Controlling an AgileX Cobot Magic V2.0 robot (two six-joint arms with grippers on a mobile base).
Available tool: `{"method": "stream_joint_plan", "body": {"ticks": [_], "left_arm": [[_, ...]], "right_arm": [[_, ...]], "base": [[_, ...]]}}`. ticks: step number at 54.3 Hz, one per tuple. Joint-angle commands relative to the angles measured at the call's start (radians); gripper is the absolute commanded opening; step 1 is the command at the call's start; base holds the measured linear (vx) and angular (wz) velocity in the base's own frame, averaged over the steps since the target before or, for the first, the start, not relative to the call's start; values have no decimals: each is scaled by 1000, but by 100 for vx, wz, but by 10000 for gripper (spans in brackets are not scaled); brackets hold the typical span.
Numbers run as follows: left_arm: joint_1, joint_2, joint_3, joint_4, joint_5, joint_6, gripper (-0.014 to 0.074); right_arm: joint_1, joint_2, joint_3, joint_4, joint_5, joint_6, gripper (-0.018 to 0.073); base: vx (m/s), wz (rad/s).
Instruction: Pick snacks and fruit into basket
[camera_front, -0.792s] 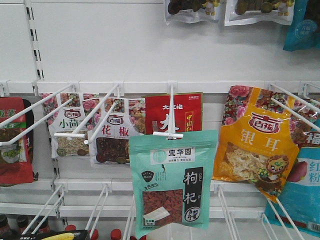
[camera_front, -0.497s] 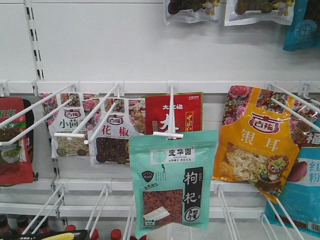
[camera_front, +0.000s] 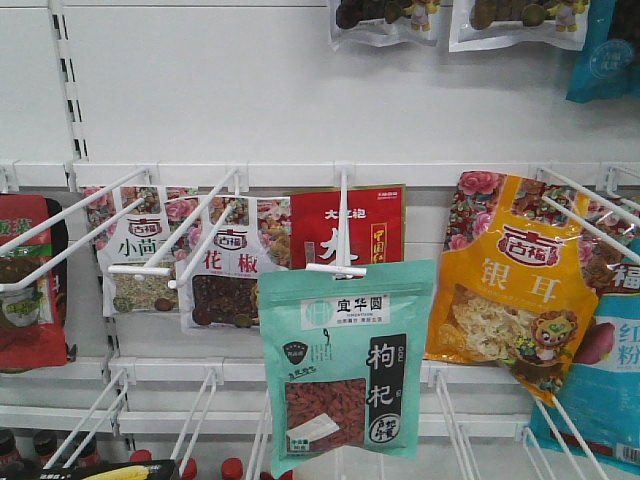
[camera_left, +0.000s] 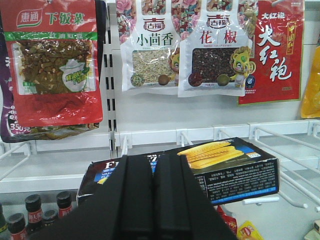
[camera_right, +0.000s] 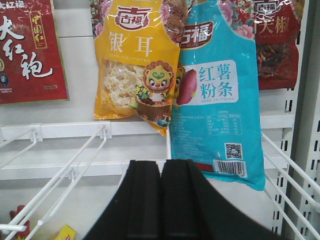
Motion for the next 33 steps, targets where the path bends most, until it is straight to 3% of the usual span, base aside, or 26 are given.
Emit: {"method": "stream_joint_plan", "body": {"ticks": [1,14,22,33], "left_arm": [[-1,11,3,-8,-113,-9,1],[-4,11,-49,17,-397,-76,1],[-4,41,-157,91,-360,-104,1],[-4,174,-286,189,-356,-254,1]], "right_arm": [[-1,9,6,-3,-84,-8,-8],[-1,9,6,-3,-84,-8,-8],[-1,9,6,-3,-84,-8,-8],[-1,9,6,-3,-84,-8,-8]], "base": [[0,0],[0,0],[0,0],[0,0]]}}
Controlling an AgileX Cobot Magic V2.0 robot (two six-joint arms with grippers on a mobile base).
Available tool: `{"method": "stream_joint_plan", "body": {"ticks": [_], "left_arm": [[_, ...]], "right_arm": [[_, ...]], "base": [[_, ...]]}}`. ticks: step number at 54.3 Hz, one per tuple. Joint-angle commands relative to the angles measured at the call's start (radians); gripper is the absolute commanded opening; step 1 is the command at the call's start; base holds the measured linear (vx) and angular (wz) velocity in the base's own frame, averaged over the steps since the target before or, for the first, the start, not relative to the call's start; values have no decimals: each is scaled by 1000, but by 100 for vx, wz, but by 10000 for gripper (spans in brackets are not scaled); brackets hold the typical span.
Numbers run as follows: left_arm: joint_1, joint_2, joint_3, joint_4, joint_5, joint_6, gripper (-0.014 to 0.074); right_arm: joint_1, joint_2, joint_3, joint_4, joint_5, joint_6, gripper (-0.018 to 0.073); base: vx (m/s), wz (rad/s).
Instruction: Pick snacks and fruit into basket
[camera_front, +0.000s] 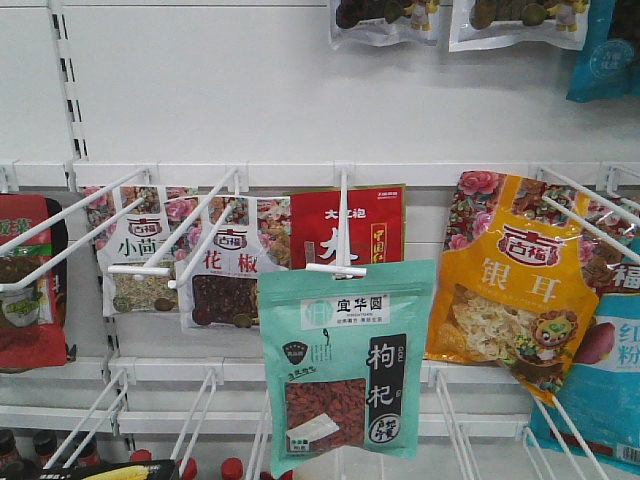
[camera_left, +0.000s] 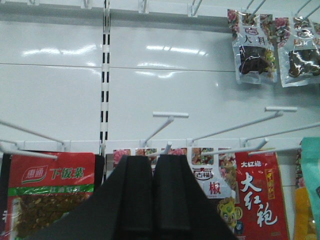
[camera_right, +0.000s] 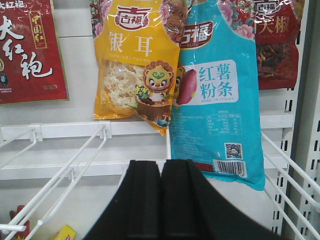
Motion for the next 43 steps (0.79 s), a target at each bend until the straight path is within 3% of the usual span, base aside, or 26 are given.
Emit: {"method": "stream_joint_plan", "body": {"ticks": [1,15,20,26,37,43], "left_arm": [[-4,79,-69,38,-67,-91,1],[-4,271,-82,43,-169,-496,1],[-4,346,-80,43,-158,-712,1],[-4,407,-80,43,-141,-917,1],[-6,448,-80,50,33,-1238,2],[-6,448,-54,50,88,-1328,6]], "right_arm": [[-1,9,6,-3,-84,-8,-8],[-1,9,6,-3,-84,-8,-8],[-1,9,6,-3,-84,-8,-8],[-1,9,6,-3,-84,-8,-8],[-1,9,6,-3,-84,-8,-8],[-1,9,6,-3,-84,-8,-8]], "base": [[0,0],[0,0],[0,0],[0,0],[0,0],[0,0]]}}
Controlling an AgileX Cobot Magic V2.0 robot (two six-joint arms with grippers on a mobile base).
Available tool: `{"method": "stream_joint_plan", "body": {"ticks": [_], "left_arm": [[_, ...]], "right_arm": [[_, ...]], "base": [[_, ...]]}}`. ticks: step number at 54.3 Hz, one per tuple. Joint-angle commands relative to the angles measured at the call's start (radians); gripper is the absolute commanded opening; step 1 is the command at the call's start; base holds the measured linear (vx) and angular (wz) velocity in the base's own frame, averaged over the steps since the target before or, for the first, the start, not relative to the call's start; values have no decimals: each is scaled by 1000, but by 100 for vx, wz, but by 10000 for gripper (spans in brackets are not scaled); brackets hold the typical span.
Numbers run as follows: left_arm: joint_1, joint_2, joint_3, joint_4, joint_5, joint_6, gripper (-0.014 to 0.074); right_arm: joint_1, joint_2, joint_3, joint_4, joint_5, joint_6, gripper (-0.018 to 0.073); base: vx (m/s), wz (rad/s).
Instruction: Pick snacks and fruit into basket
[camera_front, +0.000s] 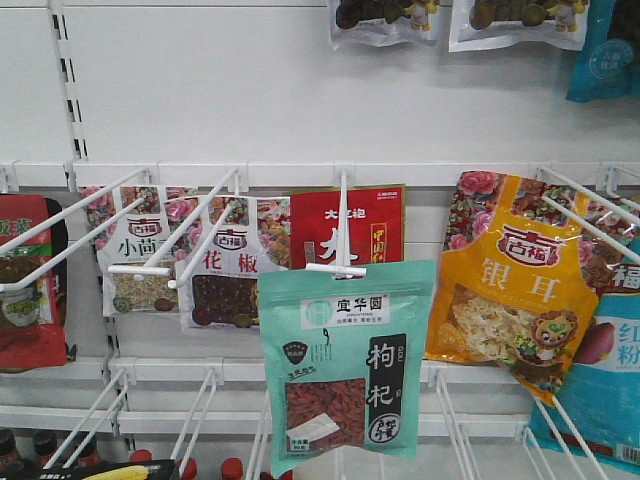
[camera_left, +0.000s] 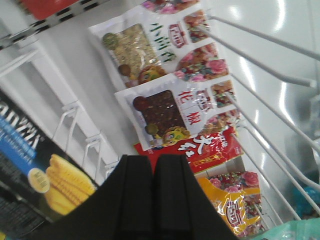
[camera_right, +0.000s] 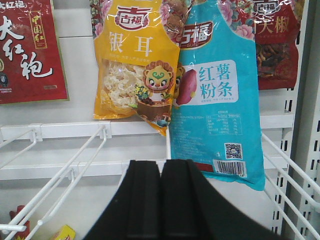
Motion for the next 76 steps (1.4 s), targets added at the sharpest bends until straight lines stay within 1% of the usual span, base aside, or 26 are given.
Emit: {"method": "stream_joint_plan", "body": {"ticks": [1,4,9,11,16,19,22,25,27,32,38,42,48,53,60,68,76], "left_arm": [[-6,5,-5,-2,-43,-81,8],[-7,5,24,-2,-55,-102,15],[-23,5,84,5,-133,-203,36],[-28,5,108,25,-157,-225,50],[-27,5,161,104,-208,-276,91],[-27,5,192,130,-235,-321,129],[-27,5,215,149,-259,-350,181],[-27,5,228,152,-281,-368,234],[-27,5,233,152,-301,-370,290],[-27,8,231,151,-299,-370,430],[-27,26,231,132,-287,-372,567],[-27,49,231,104,-306,-378,619],[-27,96,231,83,-354,-423,629],[-27,136,227,83,-392,-423,625],[-27,211,226,83,-485,-423,625],[-27,296,226,80,-549,-423,625],[-27,382,226,62,-666,-423,622]], "right_arm": [[-1,9,6,-3,-84,-8,-8],[-1,9,6,-3,-84,-8,-8],[-1,9,6,-3,-84,-8,-8],[-1,9,6,-3,-84,-8,-8],[-1,9,6,-3,-84,-8,-8],[-1,9,6,-3,-84,-8,-8],[-1,9,6,-3,-84,-8,-8],[-1,9,6,-3,-84,-8,-8],[-1,9,6,-3,-84,-8,-8],[-1,9,6,-3,-84,-8,-8],[-1,9,6,-3,-84,-8,-8],[-1,9,6,-3,-84,-8,-8],[-1,9,6,-3,-84,-8,-8],[-1,9,6,-3,-84,-8,-8],[-1,9,6,-3,-84,-8,-8],[-1,9,6,-3,-84,-8,-8],[-1,9,6,-3,-84,-8,-8]], "base": [[0,0],[0,0],[0,0],[0,0],[0,0],[0,0],[0,0],[0,0],[0,0],[0,0],[0,0],[0,0],[0,0],[0,0],[0,0],[0,0],[0,0]]}}
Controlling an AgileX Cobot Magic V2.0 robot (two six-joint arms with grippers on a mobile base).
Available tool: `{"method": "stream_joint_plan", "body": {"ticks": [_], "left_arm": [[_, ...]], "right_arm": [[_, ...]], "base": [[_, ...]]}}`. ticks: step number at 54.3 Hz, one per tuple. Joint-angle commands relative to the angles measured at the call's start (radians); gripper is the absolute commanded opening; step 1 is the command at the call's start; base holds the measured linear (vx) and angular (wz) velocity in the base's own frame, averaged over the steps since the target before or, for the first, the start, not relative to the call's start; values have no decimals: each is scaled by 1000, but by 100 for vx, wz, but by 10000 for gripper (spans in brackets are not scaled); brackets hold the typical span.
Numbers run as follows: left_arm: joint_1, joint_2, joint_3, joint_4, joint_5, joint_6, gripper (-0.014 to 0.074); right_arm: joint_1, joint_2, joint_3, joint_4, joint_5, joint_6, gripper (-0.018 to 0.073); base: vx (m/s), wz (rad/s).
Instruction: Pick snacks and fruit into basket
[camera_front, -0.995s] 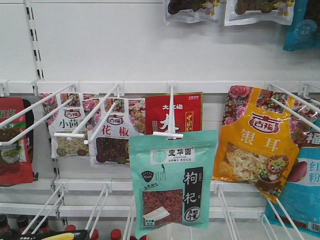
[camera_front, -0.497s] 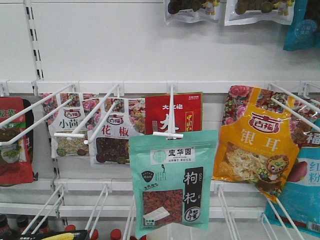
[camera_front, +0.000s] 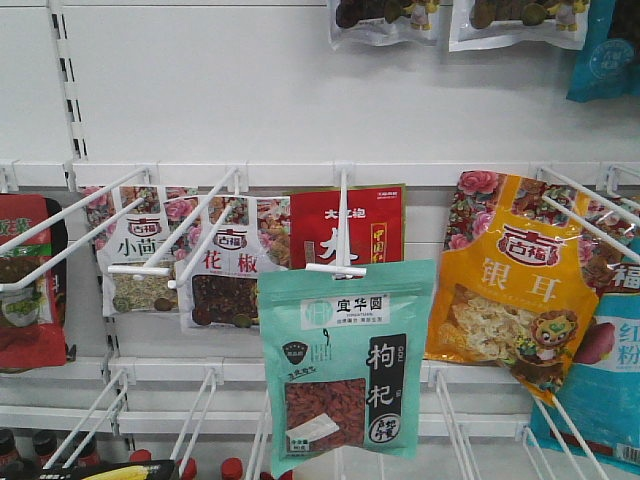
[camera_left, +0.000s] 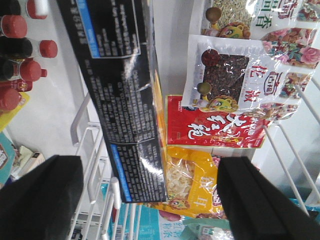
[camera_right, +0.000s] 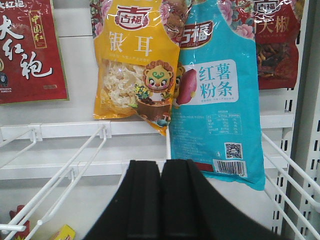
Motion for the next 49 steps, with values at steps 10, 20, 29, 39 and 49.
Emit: {"method": "stream_joint_plan", "body": {"ticks": [10,20,29,39,49], "left_arm": [[-5,155,-31,-43,-295,-2,619],[-5,258,-53,-46,-391,-2,614],[-5,325,-100,-49,-436,-2,608],[-5,385,-119,-51,-422,-3,604],[-5,447,-119,-78,-445,-3,595]], "right_arm": [[-1,9,6,-3,-84,-8,-8],[-1,9,6,-3,-84,-8,-8],[-1,9,6,-3,-84,-8,-8],[-1,9,6,-3,-84,-8,-8],[-1,9,6,-3,-84,-8,-8]], "base": [[0,0],[0,0],[0,0],[0,0],[0,0]]}}
